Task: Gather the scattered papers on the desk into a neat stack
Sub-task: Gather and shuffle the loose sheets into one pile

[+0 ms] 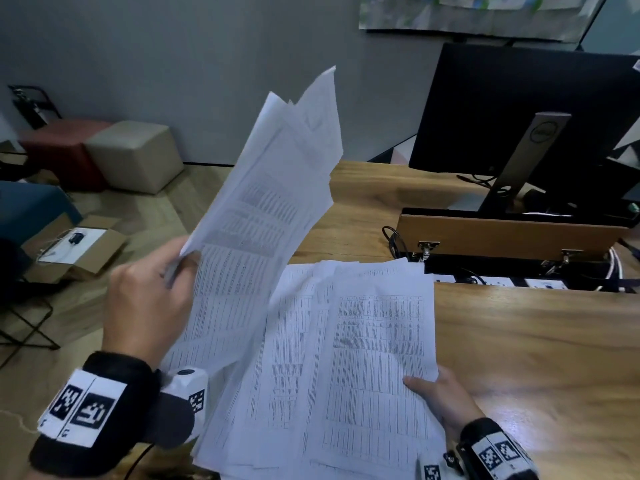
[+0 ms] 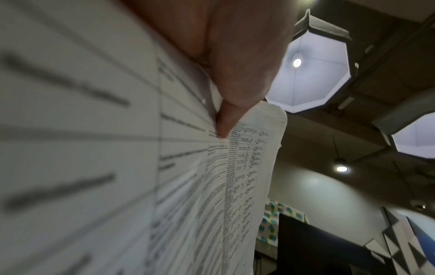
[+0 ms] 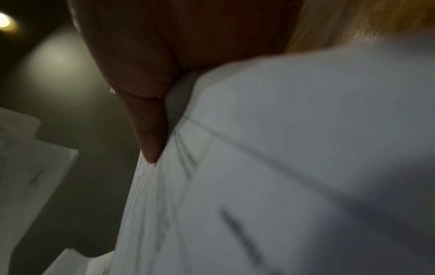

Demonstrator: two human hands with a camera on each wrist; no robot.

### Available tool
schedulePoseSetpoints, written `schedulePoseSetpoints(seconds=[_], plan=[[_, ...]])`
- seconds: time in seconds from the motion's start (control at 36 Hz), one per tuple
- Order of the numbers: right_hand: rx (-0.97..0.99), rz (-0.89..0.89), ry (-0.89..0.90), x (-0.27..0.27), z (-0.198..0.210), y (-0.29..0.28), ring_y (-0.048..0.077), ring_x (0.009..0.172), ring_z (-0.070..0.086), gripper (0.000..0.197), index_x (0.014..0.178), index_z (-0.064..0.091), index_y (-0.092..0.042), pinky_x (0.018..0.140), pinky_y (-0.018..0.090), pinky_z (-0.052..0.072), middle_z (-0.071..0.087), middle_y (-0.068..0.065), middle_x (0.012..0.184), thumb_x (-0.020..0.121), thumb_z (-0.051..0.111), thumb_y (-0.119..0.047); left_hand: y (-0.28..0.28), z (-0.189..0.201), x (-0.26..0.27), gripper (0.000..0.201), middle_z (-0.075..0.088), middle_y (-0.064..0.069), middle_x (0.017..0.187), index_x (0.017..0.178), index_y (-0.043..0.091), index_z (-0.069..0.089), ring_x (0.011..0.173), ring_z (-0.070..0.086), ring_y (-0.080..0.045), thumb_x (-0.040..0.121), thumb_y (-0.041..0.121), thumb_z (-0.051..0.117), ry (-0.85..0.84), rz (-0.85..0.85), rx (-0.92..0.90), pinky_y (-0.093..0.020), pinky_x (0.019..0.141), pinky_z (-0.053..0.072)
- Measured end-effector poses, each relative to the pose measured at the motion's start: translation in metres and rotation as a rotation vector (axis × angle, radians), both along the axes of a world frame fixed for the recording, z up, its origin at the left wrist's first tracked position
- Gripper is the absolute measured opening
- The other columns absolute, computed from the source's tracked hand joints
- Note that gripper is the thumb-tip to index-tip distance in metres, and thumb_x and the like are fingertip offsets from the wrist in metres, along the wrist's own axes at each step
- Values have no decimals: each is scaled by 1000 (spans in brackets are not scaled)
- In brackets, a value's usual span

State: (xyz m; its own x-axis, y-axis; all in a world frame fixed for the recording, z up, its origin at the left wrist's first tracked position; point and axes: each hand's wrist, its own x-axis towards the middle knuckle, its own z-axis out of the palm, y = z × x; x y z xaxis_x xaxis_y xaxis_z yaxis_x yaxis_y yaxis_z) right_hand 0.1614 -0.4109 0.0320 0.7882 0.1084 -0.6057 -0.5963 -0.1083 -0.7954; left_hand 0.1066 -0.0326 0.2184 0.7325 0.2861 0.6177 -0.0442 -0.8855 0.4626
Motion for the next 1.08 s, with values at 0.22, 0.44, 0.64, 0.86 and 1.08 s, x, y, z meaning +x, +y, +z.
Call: schedulePoseSetpoints(seconds=[0.22, 0.44, 0.64, 0.86, 1.08], plan=[[-23, 25, -7, 1, 0, 0, 29, 102, 75, 30, 124, 63, -6, 91, 45, 57, 79, 11, 110, 94, 59, -1, -1, 9, 2, 17, 64, -14, 65, 105, 18, 72, 62, 55, -25, 95, 22, 60, -50, -36, -142, -36, 52, 43], [-36, 40, -10, -2, -1, 0, 29, 111, 70, 33, 125, 63, -11, 106, 54, 48, 77, 8, 116, 93, 62, -6, -11, -38, 22, 13, 75, 20, 75, 88, 25, 69, 68, 70, -1, 88, 12, 68, 74, -169, -881, -27, 64, 59], [-12, 72, -83, -8, 7, 9, 28, 94, 76, 19, 104, 75, -13, 76, 41, 60, 80, 11, 104, 89, 66, -21, -62, -148, 18, 29, 74, -12, 105, 110, 8, 64, 100, 71, -32, 83, -1, 72, 376, -147, -1147, -33, 74, 58], [131, -19, 69, -11, 0, 8, 41, 104, 72, 33, 127, 63, -8, 95, 62, 52, 75, 21, 113, 95, 61, -17, -87, -234, -3, 65, 56, 3, 136, 138, 23, 44, 128, 51, -21, 81, 22, 75, 886, -68, -945, -44, 108, 43], [280, -72, 177, -9, 0, 10, 39, 108, 71, 39, 126, 65, -9, 96, 53, 55, 74, 20, 118, 96, 61, -33, -106, -218, -2, 72, 42, 4, 152, 155, 27, 12, 132, 49, -17, 95, 39, 49, 1083, -176, -501, -27, 105, 41]])
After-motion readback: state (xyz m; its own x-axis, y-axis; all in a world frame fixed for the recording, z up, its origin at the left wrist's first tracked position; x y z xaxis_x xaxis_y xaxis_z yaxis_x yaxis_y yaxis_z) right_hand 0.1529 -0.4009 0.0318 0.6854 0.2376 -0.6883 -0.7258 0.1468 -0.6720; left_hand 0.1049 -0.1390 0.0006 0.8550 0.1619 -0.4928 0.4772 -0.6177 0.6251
